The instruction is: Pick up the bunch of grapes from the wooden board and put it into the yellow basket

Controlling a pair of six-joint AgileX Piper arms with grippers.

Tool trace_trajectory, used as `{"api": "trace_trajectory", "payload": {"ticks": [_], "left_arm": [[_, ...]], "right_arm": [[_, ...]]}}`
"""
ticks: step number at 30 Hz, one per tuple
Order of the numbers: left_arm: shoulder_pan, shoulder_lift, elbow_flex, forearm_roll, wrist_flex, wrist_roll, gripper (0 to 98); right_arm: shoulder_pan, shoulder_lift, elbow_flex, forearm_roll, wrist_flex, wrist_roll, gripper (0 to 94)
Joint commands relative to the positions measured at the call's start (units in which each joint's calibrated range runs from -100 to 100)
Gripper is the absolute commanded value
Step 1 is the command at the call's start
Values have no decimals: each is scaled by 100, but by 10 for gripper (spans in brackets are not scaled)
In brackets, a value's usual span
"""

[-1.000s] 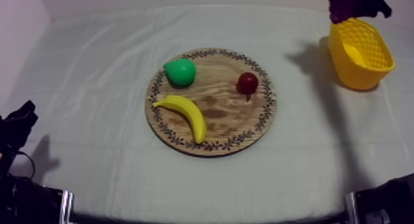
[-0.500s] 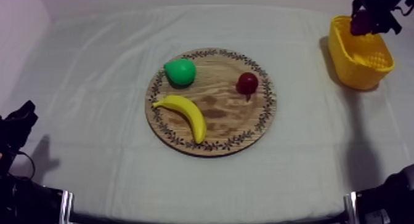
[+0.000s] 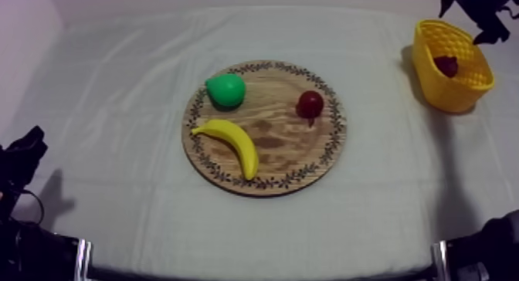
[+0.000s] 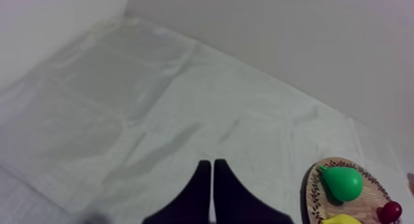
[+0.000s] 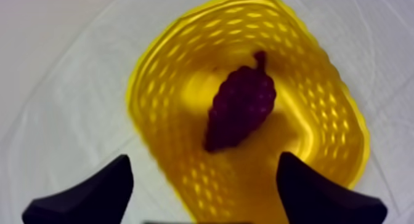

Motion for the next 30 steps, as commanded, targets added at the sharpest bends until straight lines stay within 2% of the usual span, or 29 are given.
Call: {"api": "trace_trajectory", "payload": {"ticks": [1, 10, 18, 24, 30], "left_arm": [[-3, 5, 0, 1, -1, 1, 1], [-3, 5, 0, 1, -1, 0, 1], [-3, 5, 0, 1, -1, -1, 1], [-3, 5, 0, 1, -1, 1, 1], [-3, 5, 0, 1, -1, -2, 1]], "right_arm": [[-37, -652, 367, -52, -51, 134, 632], [-246, -2687, 1632, -293, -154, 562, 395], [-411, -4317, 3025, -522, -774, 876, 198], [-641, -5698, 4160, -512, -1306, 917, 77], [-863, -6910, 5503, -438, -2026, 945, 19]]}}
